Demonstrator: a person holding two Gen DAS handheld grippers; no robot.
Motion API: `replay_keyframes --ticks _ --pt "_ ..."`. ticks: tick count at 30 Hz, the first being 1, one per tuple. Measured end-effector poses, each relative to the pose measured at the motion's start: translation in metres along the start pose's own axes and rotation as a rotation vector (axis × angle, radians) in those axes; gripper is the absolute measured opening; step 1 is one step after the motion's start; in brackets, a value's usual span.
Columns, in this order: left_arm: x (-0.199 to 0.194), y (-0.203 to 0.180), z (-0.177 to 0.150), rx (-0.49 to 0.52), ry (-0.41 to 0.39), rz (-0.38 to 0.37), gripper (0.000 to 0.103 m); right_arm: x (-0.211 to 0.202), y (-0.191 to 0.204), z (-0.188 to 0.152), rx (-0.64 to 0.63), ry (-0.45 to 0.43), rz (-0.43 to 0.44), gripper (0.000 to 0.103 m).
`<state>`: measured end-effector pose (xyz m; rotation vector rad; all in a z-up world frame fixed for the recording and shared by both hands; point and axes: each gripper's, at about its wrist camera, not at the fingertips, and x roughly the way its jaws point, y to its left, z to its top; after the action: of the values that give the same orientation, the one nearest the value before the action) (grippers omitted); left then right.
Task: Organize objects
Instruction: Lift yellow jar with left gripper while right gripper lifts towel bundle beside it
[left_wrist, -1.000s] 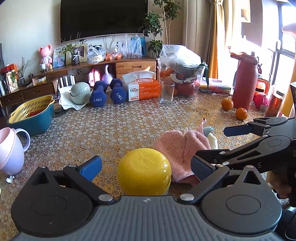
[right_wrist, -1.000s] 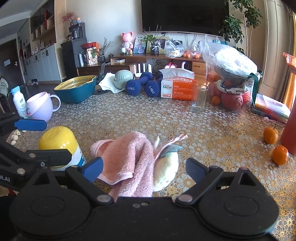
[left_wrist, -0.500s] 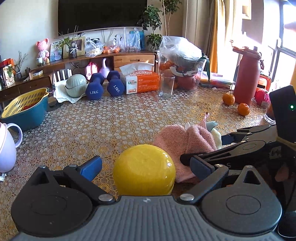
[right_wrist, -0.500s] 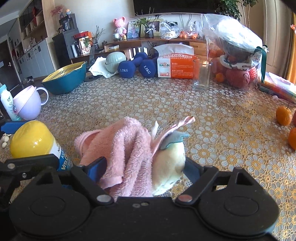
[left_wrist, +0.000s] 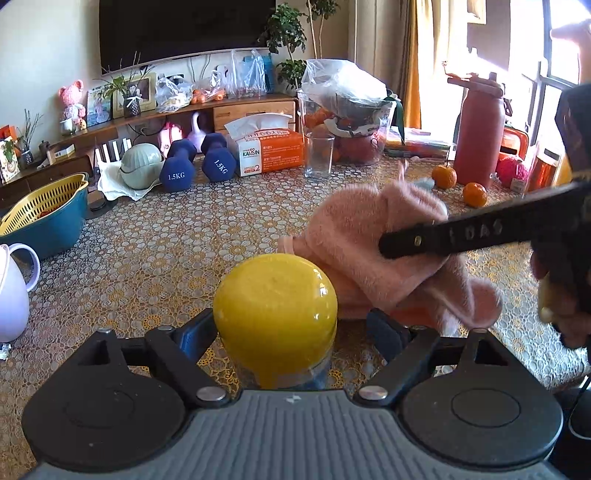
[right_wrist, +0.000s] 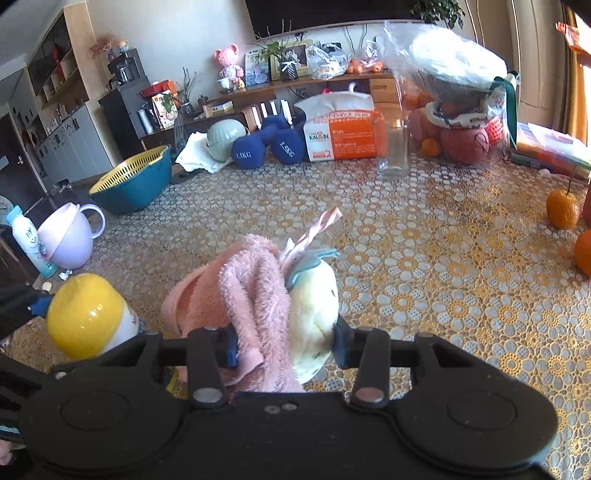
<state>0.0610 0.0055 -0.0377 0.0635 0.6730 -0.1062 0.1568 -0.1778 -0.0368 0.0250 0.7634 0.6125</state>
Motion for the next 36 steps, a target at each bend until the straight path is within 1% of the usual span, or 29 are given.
replay_keyframes --ticks 2,4,7,10,12,14,16,19,22,25,27,30,32,34,36 --pt "0.005 -0.005 -0.007 0.043 0.012 0.033 0.088 -0.016 0.006 0.009 -0.015 -0.034 0.024 0.044" --pt "0.01 -0.007 -0.014 0.067 0.026 0.049 0.088 -0.031 0.014 0.017 -0.036 -0.067 0.054 0.044" --pt "0.017 -0.007 -0.022 0.078 0.037 0.063 0.088 -0.045 0.031 0.027 -0.077 -0.099 0.092 0.044" --pt "0.02 -0.007 -0.023 0.07 0.031 0.07 0.088 -0.048 0.047 0.03 -0.118 -0.098 0.134 0.044" --pt "0.021 -0.009 -0.023 0.071 0.028 0.073 0.083 -0.046 0.058 0.031 -0.147 -0.088 0.158 0.044" --pt "0.023 -0.01 -0.022 0.079 0.038 0.081 0.071 -0.043 0.069 0.029 -0.177 -0.079 0.178 0.044" --pt "0.024 -0.011 -0.021 0.082 0.04 0.093 0.068 -0.041 0.079 0.026 -0.208 -0.068 0.182 0.044" --pt "0.023 -0.008 -0.021 0.063 0.042 0.087 0.067 -0.034 0.087 0.02 -0.252 -0.058 0.161 0.044" --pt "0.021 -0.012 -0.023 0.078 0.041 0.098 0.066 -0.028 0.082 0.017 -0.255 -0.046 0.14 0.044" --pt "0.019 -0.015 -0.021 0.088 0.041 0.102 0.066 -0.025 0.072 0.014 -0.241 -0.042 0.118 0.044" --pt "0.016 -0.017 -0.021 0.086 0.034 0.094 0.066 -0.022 0.065 0.012 -0.243 -0.036 0.08 0.044" --pt "0.009 -0.019 -0.018 0.093 0.005 0.094 0.066 -0.012 0.051 0.004 -0.232 0.002 0.029 0.044" --pt "0.006 -0.02 -0.015 0.105 0.002 0.085 0.066 -0.009 0.042 -0.002 -0.228 0.019 -0.005 0.044" --pt "0.005 -0.022 -0.013 0.127 0.013 0.089 0.066 -0.012 0.034 -0.004 -0.219 0.013 -0.039 0.044" --pt "0.006 -0.022 -0.012 0.139 0.027 0.087 0.066 -0.021 0.025 0.0 -0.192 -0.011 -0.051 0.044"
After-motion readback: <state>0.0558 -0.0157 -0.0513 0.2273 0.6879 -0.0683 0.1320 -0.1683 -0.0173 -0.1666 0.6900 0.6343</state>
